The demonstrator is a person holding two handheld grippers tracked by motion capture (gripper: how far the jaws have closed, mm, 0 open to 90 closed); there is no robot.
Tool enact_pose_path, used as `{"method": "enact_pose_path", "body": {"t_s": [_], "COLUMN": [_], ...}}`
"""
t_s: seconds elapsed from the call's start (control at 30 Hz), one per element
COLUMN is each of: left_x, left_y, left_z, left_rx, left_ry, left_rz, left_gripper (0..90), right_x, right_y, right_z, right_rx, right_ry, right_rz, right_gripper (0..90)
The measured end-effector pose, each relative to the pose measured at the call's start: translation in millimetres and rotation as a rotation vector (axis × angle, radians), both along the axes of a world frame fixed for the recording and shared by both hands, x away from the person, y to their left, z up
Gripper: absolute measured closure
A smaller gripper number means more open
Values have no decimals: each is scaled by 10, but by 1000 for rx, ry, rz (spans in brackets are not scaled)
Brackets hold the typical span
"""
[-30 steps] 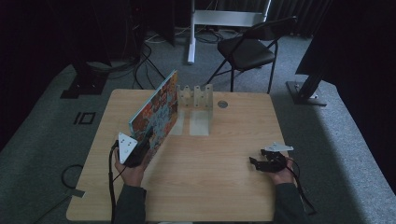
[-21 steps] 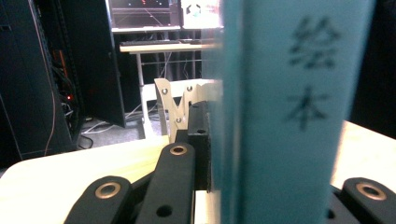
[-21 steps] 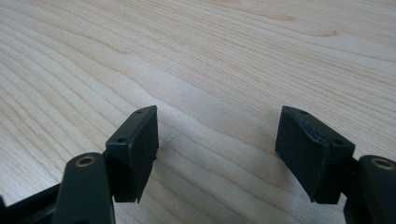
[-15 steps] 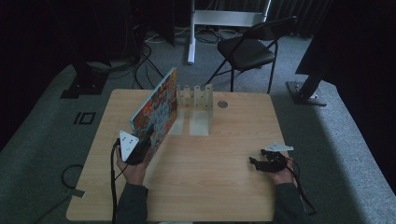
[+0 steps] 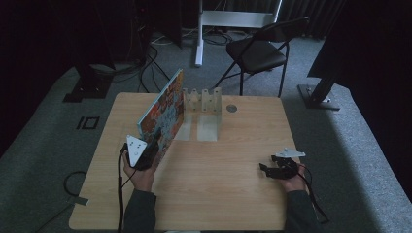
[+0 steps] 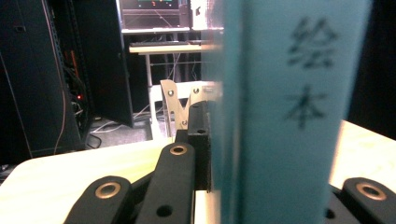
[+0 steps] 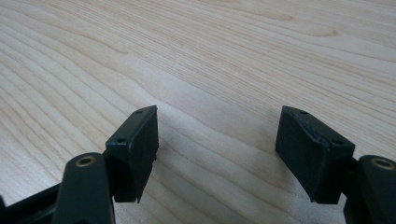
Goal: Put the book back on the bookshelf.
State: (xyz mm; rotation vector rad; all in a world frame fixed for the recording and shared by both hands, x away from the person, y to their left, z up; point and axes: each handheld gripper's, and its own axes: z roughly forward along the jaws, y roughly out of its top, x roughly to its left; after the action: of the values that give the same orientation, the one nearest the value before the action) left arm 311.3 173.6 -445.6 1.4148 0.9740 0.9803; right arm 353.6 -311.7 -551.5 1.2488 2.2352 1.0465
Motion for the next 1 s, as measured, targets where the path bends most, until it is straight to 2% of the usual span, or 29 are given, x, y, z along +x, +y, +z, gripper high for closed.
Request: {"method": "enact_pose_path", "body": {"t_s": [0.4,0.67,1.0], "left_x": [45,79,140], "left_y": [-73,-148,-195], "left_z": [-24,-52,-85], "left_rx": [3,20,0], "left_ry": [-2,-4,10], "left_rz": [39,81,87], "left_gripper": [809,809,809], "right_x": [2,2,4], "right_y": [-3,-4,-9], "right_z": [0,1,1], "right_rx": [3,4,11], "right_ry": [1,1,3], "right_rz": [0,0,1], "right_gripper": [296,296,296]}}
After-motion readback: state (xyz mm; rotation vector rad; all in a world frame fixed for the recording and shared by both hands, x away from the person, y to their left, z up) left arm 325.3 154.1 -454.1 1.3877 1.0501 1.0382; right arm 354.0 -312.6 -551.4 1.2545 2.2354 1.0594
